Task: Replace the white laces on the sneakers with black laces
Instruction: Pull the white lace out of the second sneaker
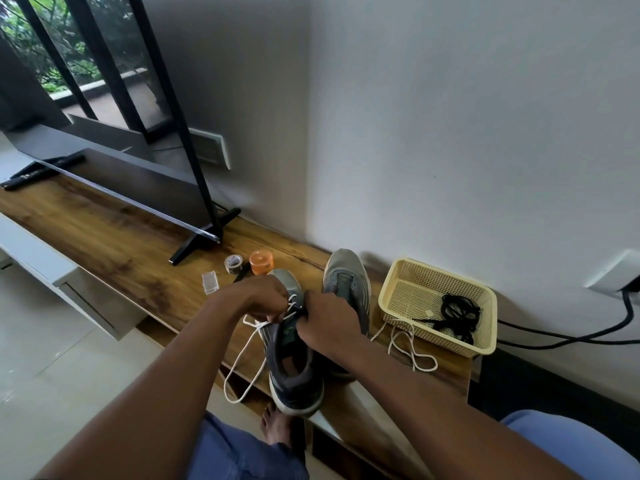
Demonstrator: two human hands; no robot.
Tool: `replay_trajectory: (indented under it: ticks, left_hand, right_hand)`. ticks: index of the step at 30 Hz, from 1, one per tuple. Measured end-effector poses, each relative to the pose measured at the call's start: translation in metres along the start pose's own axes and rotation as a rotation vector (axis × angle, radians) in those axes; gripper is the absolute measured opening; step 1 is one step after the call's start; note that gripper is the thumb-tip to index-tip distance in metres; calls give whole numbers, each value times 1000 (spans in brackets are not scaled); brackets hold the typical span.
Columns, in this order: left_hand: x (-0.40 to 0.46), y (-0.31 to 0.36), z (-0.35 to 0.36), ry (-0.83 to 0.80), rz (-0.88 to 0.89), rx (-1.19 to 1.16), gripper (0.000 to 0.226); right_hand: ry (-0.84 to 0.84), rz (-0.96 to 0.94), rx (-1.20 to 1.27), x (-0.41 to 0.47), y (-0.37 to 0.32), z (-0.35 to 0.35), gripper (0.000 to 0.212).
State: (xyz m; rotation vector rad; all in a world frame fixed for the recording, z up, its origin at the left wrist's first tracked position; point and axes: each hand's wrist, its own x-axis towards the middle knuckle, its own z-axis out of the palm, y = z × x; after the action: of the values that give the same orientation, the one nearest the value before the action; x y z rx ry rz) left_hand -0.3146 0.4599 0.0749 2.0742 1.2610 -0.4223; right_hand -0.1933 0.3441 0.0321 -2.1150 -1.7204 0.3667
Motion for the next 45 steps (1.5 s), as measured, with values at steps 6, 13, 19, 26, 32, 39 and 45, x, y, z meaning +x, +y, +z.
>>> replay_trajectory:
  ticks: [6, 13, 19, 26, 32, 39, 45]
  left_hand:
    - [0, -4, -4, -29, -52, 1, 13]
    - [-7, -30, -13, 346, -270, 52, 46]
    - [-2, -18, -9, 286, -100, 48, 21]
    - [2, -7, 3, 125, -100, -125, 11]
    - [3, -9, 4, 26, -113, -176, 15]
    - [1, -1, 8, 17, -113, -146, 15]
    - [3, 1, 8, 65, -109, -134, 13]
  right_hand:
    - [19, -6, -20, -2, -1, -2, 14]
    - [35, -25, -88, -4, 0, -6, 10]
    - [193, -206, -184, -2, -7, -1, 16]
    - [229, -202, -209, 3, -11, 15, 10]
    - [241, -193, -209, 5, -12, 16, 11]
    - [184, -174, -227, 1, -13, 13, 11]
    - [163, -181, -265, 1, -12, 11, 14]
